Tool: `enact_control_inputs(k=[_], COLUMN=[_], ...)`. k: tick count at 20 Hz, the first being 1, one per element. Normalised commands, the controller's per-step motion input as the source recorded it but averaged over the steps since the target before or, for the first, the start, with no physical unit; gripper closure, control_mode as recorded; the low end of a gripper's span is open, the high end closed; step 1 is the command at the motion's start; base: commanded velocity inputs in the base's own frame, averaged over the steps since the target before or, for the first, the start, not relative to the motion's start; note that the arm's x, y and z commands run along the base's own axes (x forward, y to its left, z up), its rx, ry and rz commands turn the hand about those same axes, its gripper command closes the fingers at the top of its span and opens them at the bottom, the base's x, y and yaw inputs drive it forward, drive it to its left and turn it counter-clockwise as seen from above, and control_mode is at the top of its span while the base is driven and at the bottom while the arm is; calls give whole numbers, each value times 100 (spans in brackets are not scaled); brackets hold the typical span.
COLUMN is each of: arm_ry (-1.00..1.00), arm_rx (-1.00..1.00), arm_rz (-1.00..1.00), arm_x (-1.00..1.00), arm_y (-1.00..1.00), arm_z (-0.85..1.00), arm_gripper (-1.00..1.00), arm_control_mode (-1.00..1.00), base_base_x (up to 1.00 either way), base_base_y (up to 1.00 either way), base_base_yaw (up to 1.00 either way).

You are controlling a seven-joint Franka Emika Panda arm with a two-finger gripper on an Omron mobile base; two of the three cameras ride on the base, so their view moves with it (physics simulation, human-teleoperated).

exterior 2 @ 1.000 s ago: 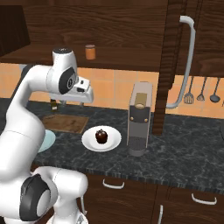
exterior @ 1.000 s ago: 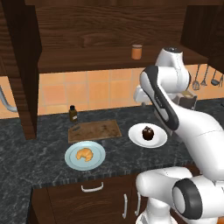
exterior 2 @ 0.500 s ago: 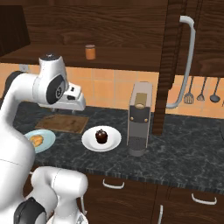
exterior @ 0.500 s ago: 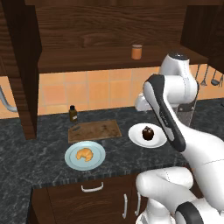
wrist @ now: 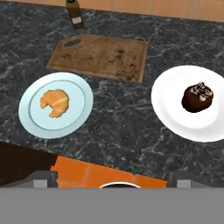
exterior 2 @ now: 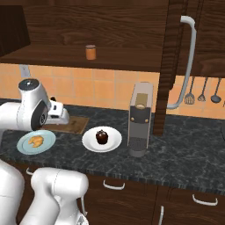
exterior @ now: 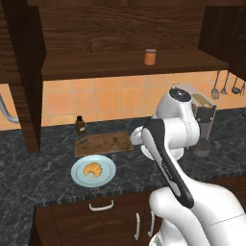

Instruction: From the different types of pastries on the counter, select a croissant and place it on the cutting board. Then retrieve a jar of jam from the cabinet and place it alongside the croissant on the cutting board.

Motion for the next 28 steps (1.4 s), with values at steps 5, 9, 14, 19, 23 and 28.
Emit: enact_control_inputs(k=[5,9,14,19,23,28], arm_ry=[-5,1,0,7,14,15], arm_rx=[-1,0,0,-1,-5,-4], arm_rz=[12,11,2,0,0,0], arm_x=[0,25,50,66,34,33], arm_y=[90,55,53,47,37,29], arm_z=[-64,-21,-19,-20,-31,-20], arm_gripper=[-100,-100,-100,-100,-100,-100], arm_control_mode=[-100,-100,-100,-100,-100,-100], base_base_x=[0,0,0,0,0,0], base_base_y=[0,0,0,0,0,0], base_base_yaw=[0,0,0,0,0,0])
